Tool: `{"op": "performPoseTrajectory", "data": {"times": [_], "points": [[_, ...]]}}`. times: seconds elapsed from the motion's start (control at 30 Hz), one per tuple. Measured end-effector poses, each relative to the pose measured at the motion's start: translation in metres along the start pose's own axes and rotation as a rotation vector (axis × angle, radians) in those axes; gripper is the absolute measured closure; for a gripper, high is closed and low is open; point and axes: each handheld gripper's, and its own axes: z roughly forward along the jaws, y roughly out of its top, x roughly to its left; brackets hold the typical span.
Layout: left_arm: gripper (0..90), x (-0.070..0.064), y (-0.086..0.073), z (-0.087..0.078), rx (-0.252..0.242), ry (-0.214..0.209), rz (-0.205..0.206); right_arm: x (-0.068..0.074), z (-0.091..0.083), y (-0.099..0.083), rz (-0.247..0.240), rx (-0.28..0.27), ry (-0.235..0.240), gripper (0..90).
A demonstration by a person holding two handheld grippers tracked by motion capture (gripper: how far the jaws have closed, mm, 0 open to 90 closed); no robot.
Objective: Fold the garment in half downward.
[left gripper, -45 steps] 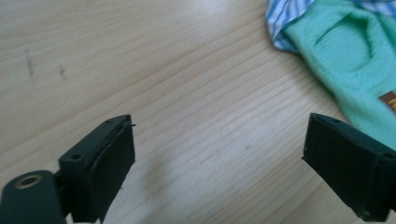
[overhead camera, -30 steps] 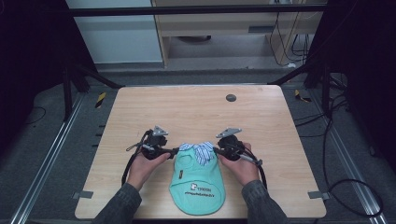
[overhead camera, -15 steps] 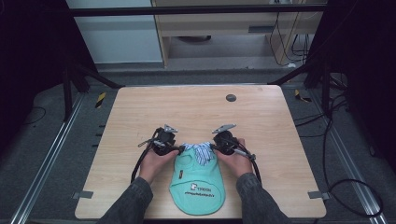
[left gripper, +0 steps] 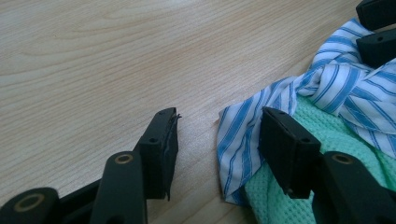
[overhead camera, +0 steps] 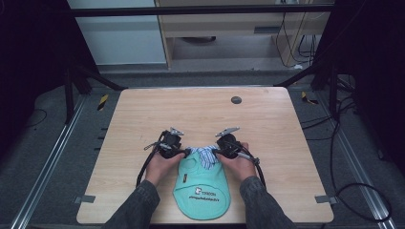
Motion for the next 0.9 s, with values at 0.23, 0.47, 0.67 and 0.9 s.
{"op": "performPoseTrajectory", "data": {"times": [0.23, 0.47, 0.67, 0.9], "points": [[54.1, -0.002, -0.001, -0.001, -0.004, -0.010, 0.018, 0.002, 0.000, 0.001, -0.012, 0.003, 0.020, 71.1], [68.3, -0.004, -0.004, -0.001, -0.025, -0.054, 0.021, 0.004, -0.001, 0.001, -0.018, 0.011, 0.025, 75.6], [77.8, -0.006, -0.005, -0.001, -0.021, -0.070, 0.041, 0.005, -0.001, 0.001, -0.025, 0.015, 0.031, 79.7], [85.5, -0.010, -0.003, -0.002, -0.011, -0.059, 0.068, 0.011, -0.001, 0.001, -0.058, 0.009, 0.006, 84.4]]}}
